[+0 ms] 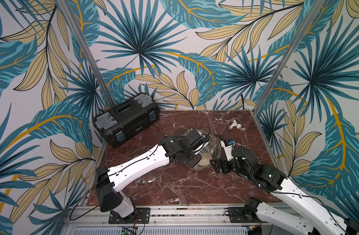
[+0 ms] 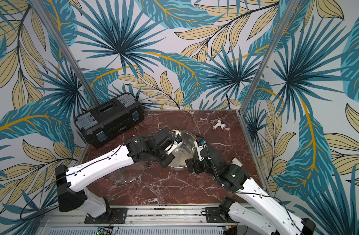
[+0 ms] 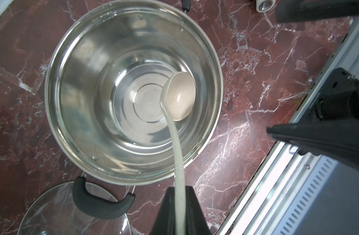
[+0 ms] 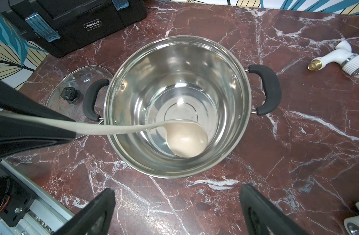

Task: Stir the soup with a spoon
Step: Stir the soup in the pan with a stick.

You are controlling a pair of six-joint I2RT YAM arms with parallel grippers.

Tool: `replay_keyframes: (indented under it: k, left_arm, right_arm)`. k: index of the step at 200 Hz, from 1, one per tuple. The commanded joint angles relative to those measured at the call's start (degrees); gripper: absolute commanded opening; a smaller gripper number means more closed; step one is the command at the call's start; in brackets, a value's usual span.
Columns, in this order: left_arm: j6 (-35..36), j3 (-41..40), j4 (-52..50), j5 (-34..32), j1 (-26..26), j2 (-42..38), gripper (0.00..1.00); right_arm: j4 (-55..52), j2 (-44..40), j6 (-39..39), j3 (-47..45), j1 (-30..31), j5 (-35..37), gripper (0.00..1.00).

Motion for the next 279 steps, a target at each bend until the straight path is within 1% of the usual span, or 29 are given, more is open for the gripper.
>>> replay_keyframes:
  k: [1,23,51,68,98,122,148,184,199,214,234,266,279]
  left_arm:
    - [1.0,-0.2,-4.6,-4.2,0.9,-2.1,0.0]
    - [0.8,0.5,-5.7,-7.9,2.4,-2.0,0.0]
    - [1.2,2.9,-6.4,-13.3,2.8,-0.2,0.0]
    - [1.8,4.0,-4.6,-15.0,2.8,0.9,0.0]
    - [2.5,4.0,1.9,-16.7,2.8,1.9,0.0]
    - [2.4,3.1,8.0,-13.9,2.6,2.1,0.0]
    - [1.9,3.0,11.7,-9.4,2.3,3.2,0.0]
    - [0.6,2.8,13.2,-3.5,1.5,5.0,0.0]
    - [0.1,2.0,13.4,0.2,1.2,4.7,0.0]
    - [-0.5,0.5,13.5,1.9,1.2,3.5,0.0]
    - [-1.0,-1.5,12.5,1.8,1.2,1.3,0.0]
    - [-1.5,-2.7,7.5,2.5,1.2,-1.2,0.0]
    - [-1.6,-3.3,5.2,1.8,1.2,-1.6,0.0]
  right_arm:
    - [1.1,0.0,0.6,0.1,0.1,-0.5,1.0]
    - [1.1,-0.1,0.7,0.0,0.1,-0.4,0.99]
    - [0.8,-0.5,0.6,0.0,0.1,-0.2,1.0]
    - [0.7,-0.5,0.6,-0.1,0.1,0.0,0.99]
    - [0.2,-1.0,0.6,-0.1,0.1,0.4,1.0]
    - [-0.1,-1.7,0.7,-0.4,0.1,0.9,1.0]
    - [-0.4,-1.9,0.6,-0.4,0.1,1.2,0.99]
    - [-0.6,-1.8,0.6,-0.1,0.1,1.1,0.99]
    - [-0.7,-1.9,0.5,0.1,0.1,1.1,0.99]
    - [-1.0,-1.9,0.5,0.3,0.1,1.2,0.99]
    - [-1.0,-1.7,0.6,0.6,0.1,0.7,0.99]
    - [-0.3,-0.8,0.6,1.1,0.1,0.1,0.99]
    - [0.1,-0.3,0.7,1.3,0.1,-0.2,1.0]
